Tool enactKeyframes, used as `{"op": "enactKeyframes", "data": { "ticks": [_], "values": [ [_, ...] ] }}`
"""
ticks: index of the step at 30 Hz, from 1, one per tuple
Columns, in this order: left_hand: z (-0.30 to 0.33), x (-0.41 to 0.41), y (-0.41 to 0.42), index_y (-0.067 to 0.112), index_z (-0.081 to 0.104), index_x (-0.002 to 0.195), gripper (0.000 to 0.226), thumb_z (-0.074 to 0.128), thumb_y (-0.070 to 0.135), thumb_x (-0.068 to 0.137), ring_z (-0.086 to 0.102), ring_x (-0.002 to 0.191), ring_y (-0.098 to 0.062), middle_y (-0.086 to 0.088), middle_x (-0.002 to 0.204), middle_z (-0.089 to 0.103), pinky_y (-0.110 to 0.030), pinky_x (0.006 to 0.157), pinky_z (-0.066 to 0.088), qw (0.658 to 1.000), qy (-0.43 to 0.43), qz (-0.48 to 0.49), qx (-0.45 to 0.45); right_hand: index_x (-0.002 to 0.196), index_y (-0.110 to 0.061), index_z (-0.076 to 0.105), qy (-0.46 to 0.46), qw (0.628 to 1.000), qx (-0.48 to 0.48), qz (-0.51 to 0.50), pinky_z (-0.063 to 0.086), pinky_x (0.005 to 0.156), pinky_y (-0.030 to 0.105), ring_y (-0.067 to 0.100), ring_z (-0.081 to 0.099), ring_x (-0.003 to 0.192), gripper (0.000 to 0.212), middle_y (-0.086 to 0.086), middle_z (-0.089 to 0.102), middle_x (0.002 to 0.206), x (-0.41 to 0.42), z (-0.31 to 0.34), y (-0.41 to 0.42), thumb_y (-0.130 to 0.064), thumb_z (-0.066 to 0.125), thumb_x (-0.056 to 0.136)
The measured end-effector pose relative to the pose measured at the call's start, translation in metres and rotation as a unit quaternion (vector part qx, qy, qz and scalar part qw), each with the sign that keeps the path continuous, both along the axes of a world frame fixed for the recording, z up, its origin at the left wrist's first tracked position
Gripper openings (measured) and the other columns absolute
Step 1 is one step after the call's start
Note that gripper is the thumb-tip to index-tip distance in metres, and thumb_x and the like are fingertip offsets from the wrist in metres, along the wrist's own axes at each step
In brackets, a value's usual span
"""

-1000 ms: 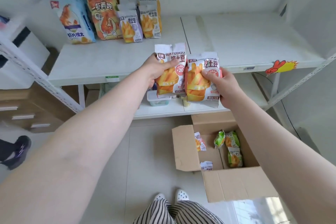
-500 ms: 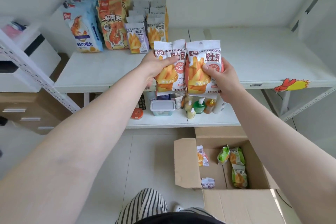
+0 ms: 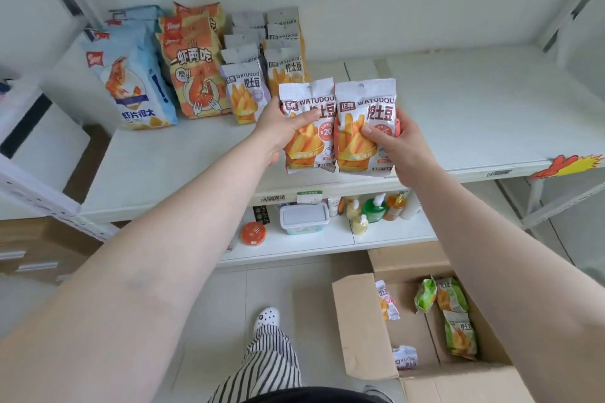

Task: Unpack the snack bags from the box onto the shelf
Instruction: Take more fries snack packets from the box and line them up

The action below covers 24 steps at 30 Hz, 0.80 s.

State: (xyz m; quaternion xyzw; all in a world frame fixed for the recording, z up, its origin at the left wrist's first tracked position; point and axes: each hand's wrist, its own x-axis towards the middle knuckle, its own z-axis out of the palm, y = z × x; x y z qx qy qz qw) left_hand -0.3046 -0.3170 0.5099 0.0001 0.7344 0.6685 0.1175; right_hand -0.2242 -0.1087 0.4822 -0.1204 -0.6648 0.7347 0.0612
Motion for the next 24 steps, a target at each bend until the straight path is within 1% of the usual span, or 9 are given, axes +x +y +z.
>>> {"op": "enactKeyframes", "data": {
  "ticks": [3,6,9,12,15,18,21,23,24],
  "values": [
    [-0.02,-0.038,-0.001,0.015,0.054,0.12,0.056,0.083,0.018,0.072,0.065,0.103,-0.017,-0.001,0.114,0.068,-0.037,0.093,0.052,1.0,0.006,-0.018,0.001,0.126,-0.009,0.057,-0.008,1.0,-0.001,-0.017,0.058,0.083,0.044,0.029,0.069,0.098,0.055,0.014,0.07,0.112,-0.03,-0.015,-0.003,-0.009,0.08,0.076],
    [-0.038,-0.069,-0.002,0.012,0.055,0.12,0.053,0.081,0.012,0.073,0.065,0.101,-0.017,-0.001,0.111,0.068,-0.033,0.089,0.052,0.999,0.013,-0.047,-0.002,0.12,-0.014,0.06,-0.006,0.999,0.015,-0.032,0.057,0.085,0.045,0.026,0.068,0.097,0.058,0.012,0.07,0.109,-0.055,-0.036,-0.003,-0.008,0.082,0.067],
    [-0.057,-0.089,-0.005,0.009,0.052,0.125,0.06,0.082,0.015,0.073,0.057,0.106,-0.015,-0.002,0.117,0.061,-0.025,0.089,0.044,0.993,0.048,-0.068,-0.086,0.114,-0.015,0.062,-0.026,0.998,0.046,-0.041,0.056,0.088,0.051,0.025,0.067,0.093,0.057,0.012,0.07,0.103,-0.069,-0.058,-0.005,-0.016,0.084,0.061],
    [-0.066,-0.103,-0.01,0.009,0.055,0.121,0.058,0.083,0.021,0.072,0.052,0.109,-0.015,-0.001,0.118,0.056,-0.021,0.085,0.039,0.982,0.081,-0.049,-0.164,0.114,-0.013,0.061,-0.046,0.996,0.062,-0.036,0.055,0.09,0.054,0.026,0.068,0.092,0.057,0.011,0.07,0.101,-0.075,-0.074,-0.01,-0.02,0.084,0.063],
    [-0.063,-0.119,-0.015,0.011,0.059,0.112,0.053,0.085,0.025,0.068,0.052,0.111,-0.02,-0.006,0.119,0.057,-0.029,0.092,0.04,0.947,0.192,-0.062,-0.249,0.117,-0.014,0.059,-0.046,0.997,0.056,-0.039,0.056,0.09,0.049,0.022,0.068,0.091,0.054,0.005,0.071,0.1,-0.08,-0.077,-0.011,-0.015,0.081,0.068],
    [-0.047,-0.131,-0.015,0.015,0.06,0.11,0.047,0.083,0.023,0.07,0.053,0.106,-0.016,0.001,0.114,0.06,-0.028,0.087,0.039,0.894,0.28,-0.146,-0.317,0.118,-0.012,0.059,-0.04,0.998,0.042,-0.033,0.055,0.09,0.049,0.023,0.068,0.093,0.053,0.007,0.07,0.102,-0.084,-0.078,-0.009,-0.011,0.082,0.071],
    [-0.034,-0.14,-0.01,0.017,0.06,0.116,0.034,0.071,0.024,0.084,0.053,0.114,-0.016,0.003,0.123,0.061,-0.023,0.087,0.035,0.865,0.287,-0.223,-0.346,0.116,-0.014,0.062,-0.025,0.999,0.018,-0.042,0.055,0.089,0.051,0.029,0.068,0.097,0.062,0.013,0.07,0.106,-0.078,-0.077,-0.01,-0.021,0.09,0.061],
    [-0.03,-0.147,-0.006,0.012,0.062,0.118,0.027,0.064,0.018,0.091,0.052,0.121,-0.02,-0.003,0.129,0.06,-0.02,0.086,0.031,0.866,0.264,-0.229,-0.357,0.114,-0.016,0.063,-0.007,0.999,-0.011,-0.047,0.056,0.085,0.047,0.029,0.068,0.097,0.065,0.01,0.071,0.105,-0.069,-0.075,-0.01,-0.027,0.092,0.057],
    [-0.028,-0.151,-0.004,0.011,0.063,0.116,0.025,0.063,0.017,0.091,0.053,0.119,-0.02,-0.005,0.128,0.06,-0.02,0.085,0.031,0.866,0.258,-0.223,-0.365,0.114,-0.016,0.062,0.001,0.999,-0.027,-0.044,0.057,0.084,0.044,0.027,0.069,0.096,0.062,0.007,0.072,0.103,-0.064,-0.075,-0.012,-0.025,0.09,0.059]
  ]
}}
